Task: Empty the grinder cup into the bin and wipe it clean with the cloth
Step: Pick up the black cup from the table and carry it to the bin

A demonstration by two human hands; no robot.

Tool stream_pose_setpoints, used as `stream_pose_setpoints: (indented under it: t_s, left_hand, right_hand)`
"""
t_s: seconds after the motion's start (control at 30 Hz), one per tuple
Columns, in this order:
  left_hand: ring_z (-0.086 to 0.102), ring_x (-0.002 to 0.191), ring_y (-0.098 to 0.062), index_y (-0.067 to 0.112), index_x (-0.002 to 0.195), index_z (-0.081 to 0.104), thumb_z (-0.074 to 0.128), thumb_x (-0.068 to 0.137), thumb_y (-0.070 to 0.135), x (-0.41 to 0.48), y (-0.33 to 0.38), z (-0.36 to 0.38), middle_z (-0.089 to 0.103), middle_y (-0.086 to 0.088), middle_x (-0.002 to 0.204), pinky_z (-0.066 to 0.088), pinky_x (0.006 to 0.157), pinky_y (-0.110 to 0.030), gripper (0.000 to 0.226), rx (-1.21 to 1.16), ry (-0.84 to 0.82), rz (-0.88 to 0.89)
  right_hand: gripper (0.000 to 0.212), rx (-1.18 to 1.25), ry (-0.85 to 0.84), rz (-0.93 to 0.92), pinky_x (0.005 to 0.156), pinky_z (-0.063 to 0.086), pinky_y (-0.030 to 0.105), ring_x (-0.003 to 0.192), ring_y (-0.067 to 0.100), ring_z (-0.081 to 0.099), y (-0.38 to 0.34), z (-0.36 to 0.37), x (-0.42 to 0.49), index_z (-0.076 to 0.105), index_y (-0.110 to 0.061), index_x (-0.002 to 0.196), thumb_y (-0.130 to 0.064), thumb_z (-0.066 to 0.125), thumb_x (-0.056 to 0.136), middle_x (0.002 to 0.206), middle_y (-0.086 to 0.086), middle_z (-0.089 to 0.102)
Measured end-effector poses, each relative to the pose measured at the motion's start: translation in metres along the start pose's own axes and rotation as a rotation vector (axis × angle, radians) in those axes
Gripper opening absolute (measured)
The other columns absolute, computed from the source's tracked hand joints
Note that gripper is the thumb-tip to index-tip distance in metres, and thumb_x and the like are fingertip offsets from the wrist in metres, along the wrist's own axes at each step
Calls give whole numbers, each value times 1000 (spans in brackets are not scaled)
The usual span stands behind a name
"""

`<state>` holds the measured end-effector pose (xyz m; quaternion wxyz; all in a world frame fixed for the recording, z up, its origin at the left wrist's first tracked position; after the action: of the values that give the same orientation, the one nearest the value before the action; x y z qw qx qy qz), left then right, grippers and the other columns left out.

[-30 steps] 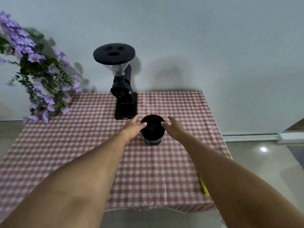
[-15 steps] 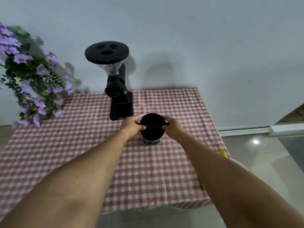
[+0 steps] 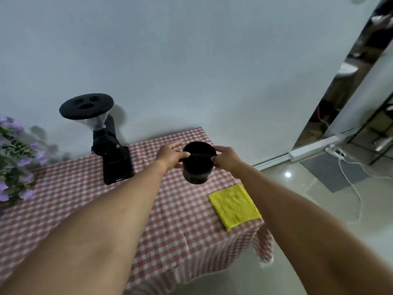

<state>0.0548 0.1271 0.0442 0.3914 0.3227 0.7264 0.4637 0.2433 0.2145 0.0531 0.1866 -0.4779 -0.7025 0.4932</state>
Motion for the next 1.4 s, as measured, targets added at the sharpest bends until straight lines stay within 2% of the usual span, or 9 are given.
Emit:
stream_pose_setpoints:
  t_s: [0.07,0.23,0.4,0.53,0.73,0.93,1.07,1.27,1.4]
  left_hand:
    - [66,76,-19,17,147,52,78,84,6,-4,15,26,72,-17,117,55,45,-21,69,-13,-49,19]
    - [63,83,-19,19,146,53,66,96,12,-23,51,109,65,-9,111,57,55,-27,52,81,-229,91]
    - [58,68,-16,22,151,48,67,97,23,-34,73,190,62,-11,108,58,57,-32,57,148,-374,61]
    - [59,67,-15,18,148,50,72,92,13,-37,92,247,64,-8,92,61,63,-32,60,72,-397,53]
    - [60,70,-15,18,143,58,74,89,7,-31,114,336,65,-5,86,59,82,-38,58,59,-422,62]
    - [55,70,-15,20,140,59,73,89,6,-20,123,406,61,-1,79,56,93,-45,55,75,-432,56]
    - [58,78,-20,20,141,59,74,89,8,-5,115,434,64,-5,84,56,94,-46,56,84,-447,32]
    - [55,84,-21,22,141,59,74,90,10,31,98,458,62,-8,96,56,83,-39,55,93,-482,-13]
    - [52,79,-21,22,141,59,74,89,10,69,86,468,60,-9,93,53,73,-33,55,102,-505,-53]
  right_hand:
    - [50,53,55,23,44,46,17,40,4,50,9,-31,-13,58,-11,132,8,50,87,63,2,54]
    - [60,114,156,48,59,50,31,55,19,50,38,-108,-44,52,-19,139,8,53,85,70,9,51]
    - [59,121,215,54,64,52,32,64,23,51,68,-178,-69,52,-20,139,8,52,88,78,13,54]
    - [57,126,259,83,74,58,35,74,26,57,96,-236,-82,52,-23,139,6,54,90,86,13,59]
    - [53,165,321,149,62,55,25,70,19,59,143,-314,-84,52,-16,138,4,58,90,87,8,56]
    - [43,96,338,195,62,49,28,68,19,53,187,-366,-72,60,-11,132,2,55,91,79,3,56]
    - [42,44,352,212,59,47,29,67,19,52,210,-381,-58,62,-17,129,-1,55,91,81,0,58]
    - [42,87,337,288,60,53,29,74,21,55,243,-383,-21,61,-18,130,0,52,93,88,6,59]
    - [41,190,407,378,66,52,34,65,23,52,260,-381,13,66,-13,123,6,51,90,75,8,56]
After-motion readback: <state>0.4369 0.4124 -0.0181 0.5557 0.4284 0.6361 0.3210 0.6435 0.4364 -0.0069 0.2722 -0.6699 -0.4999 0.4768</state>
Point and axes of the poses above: each hand's wrist, its own x-axis towards the middle knuckle, its own z-axis out of the palm, y = z × x, the point moved 5 cm from there along x, towards the middle knuckle
